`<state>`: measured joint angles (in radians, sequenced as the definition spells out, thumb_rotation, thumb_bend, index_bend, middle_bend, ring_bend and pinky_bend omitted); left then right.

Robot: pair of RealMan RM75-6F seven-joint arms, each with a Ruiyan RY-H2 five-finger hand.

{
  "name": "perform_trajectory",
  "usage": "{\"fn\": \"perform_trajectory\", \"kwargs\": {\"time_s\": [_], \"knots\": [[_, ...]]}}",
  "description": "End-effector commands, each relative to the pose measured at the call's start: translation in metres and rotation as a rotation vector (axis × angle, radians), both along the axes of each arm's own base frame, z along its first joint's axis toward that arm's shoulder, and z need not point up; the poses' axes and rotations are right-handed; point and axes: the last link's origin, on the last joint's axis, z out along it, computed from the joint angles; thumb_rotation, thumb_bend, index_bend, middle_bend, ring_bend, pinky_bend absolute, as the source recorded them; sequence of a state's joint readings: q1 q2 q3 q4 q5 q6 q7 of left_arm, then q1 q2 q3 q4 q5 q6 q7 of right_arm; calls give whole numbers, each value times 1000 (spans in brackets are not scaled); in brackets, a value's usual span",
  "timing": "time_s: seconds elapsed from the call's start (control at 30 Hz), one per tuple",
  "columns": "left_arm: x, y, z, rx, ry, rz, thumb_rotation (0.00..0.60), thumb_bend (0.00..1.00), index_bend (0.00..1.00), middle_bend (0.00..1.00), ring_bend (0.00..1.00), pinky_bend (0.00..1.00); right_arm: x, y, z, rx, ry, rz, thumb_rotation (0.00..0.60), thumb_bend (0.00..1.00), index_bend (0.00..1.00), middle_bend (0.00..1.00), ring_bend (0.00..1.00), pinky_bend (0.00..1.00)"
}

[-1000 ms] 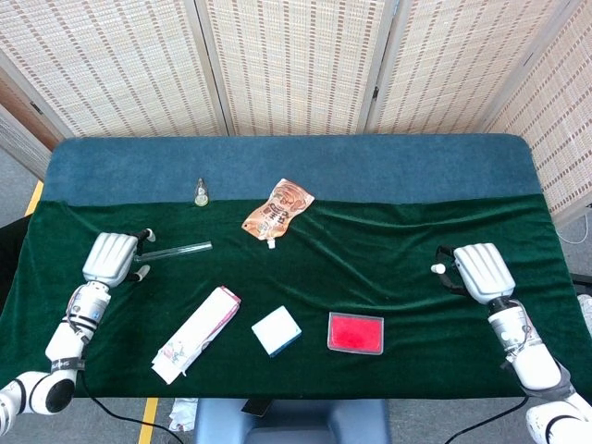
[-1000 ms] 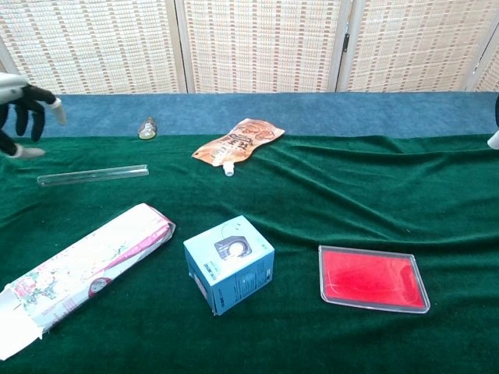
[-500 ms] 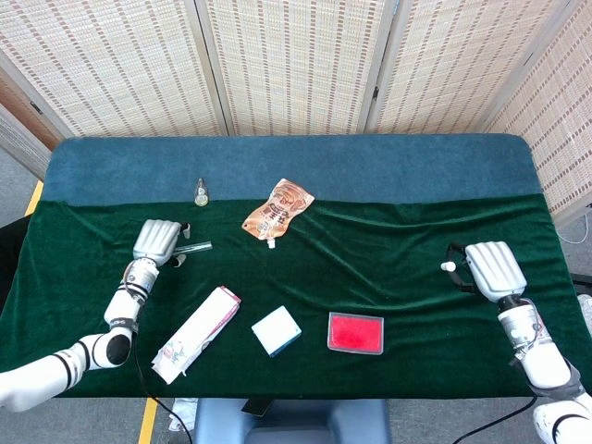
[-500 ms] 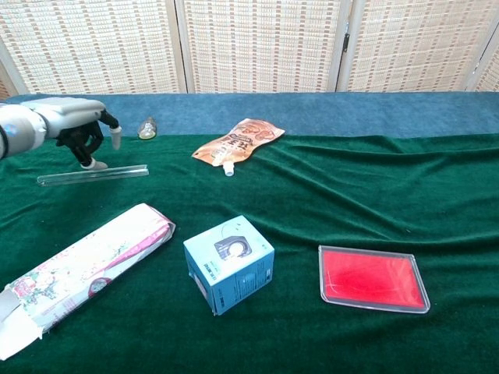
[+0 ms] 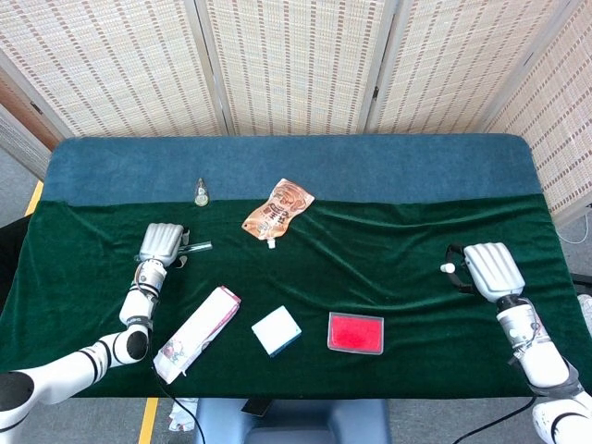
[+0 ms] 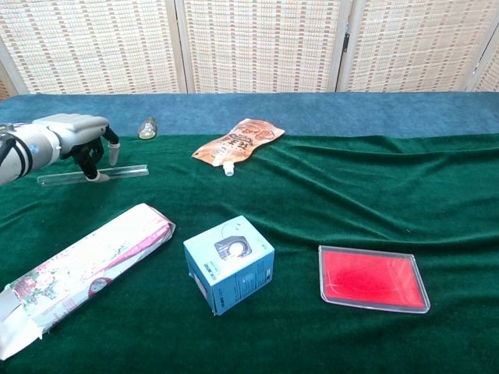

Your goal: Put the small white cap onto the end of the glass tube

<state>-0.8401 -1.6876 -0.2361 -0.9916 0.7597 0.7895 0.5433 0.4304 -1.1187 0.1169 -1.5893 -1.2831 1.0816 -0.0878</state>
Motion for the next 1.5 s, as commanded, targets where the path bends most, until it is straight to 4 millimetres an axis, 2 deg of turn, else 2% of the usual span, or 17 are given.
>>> {"fn": "perform_trajectory", "kwargs": {"time_s": [0.03, 0.93, 1.5], "knots": [[-2, 1, -1, 3, 2, 16, 600, 320, 504, 818, 750, 805, 0, 0, 0, 0, -1, -2, 600, 527, 676, 984, 1000, 1000], [-7, 4, -4, 2, 37, 63, 600, 352, 516, 823, 751, 805, -5, -1, -3, 8, -7, -14, 600, 530, 689, 984, 1000, 1000], [-9, 5, -7, 1, 50, 74, 600, 433, 558, 833, 758, 811, -7, -3, -5, 18, -12, -24, 600, 531, 693, 984, 1000, 1000]]}}
